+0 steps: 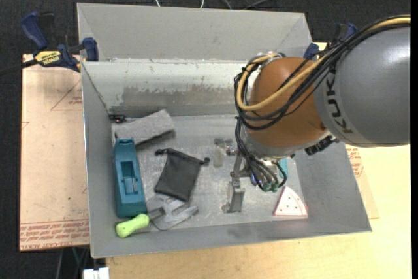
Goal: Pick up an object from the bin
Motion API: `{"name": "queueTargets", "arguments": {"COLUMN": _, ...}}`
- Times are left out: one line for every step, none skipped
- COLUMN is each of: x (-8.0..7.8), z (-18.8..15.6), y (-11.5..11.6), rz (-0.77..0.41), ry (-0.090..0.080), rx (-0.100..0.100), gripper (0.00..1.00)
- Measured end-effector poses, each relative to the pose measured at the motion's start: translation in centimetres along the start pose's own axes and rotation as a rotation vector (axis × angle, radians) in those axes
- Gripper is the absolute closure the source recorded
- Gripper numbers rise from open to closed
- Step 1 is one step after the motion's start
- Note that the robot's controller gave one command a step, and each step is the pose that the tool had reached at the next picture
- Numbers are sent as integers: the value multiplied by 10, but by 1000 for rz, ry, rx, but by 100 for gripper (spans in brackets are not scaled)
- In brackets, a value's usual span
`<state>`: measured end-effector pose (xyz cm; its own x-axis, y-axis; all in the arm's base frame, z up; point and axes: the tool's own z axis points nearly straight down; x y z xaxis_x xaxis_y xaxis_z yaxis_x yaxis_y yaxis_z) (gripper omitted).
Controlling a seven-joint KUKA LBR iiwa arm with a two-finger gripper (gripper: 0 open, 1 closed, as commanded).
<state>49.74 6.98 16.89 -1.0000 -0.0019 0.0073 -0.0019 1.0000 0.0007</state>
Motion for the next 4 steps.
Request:
{"name": "queueTargets", "arguments": {"x": -2, "z": -3, "y": 0, "rz": 3, "ry": -7, "rx": -1, "gripper": 0}}
{"name": "queueTargets", "arguments": {"x": -7, "z": 77, "y": 75, "rz": -65, "ry": -12, "rx": -2, "gripper": 0}}
{"name": "queueTargets", "arguments": {"x": -17, "z": 58, "y": 94, "rz": -126, "ry": -11, "rx": 1, "gripper": 0}}
{"name": "queueTargets", "arguments": {"x": -13, "z": 75, "y": 98, "rz": -110, "ry": -13, "rx": -3, "gripper": 0}}
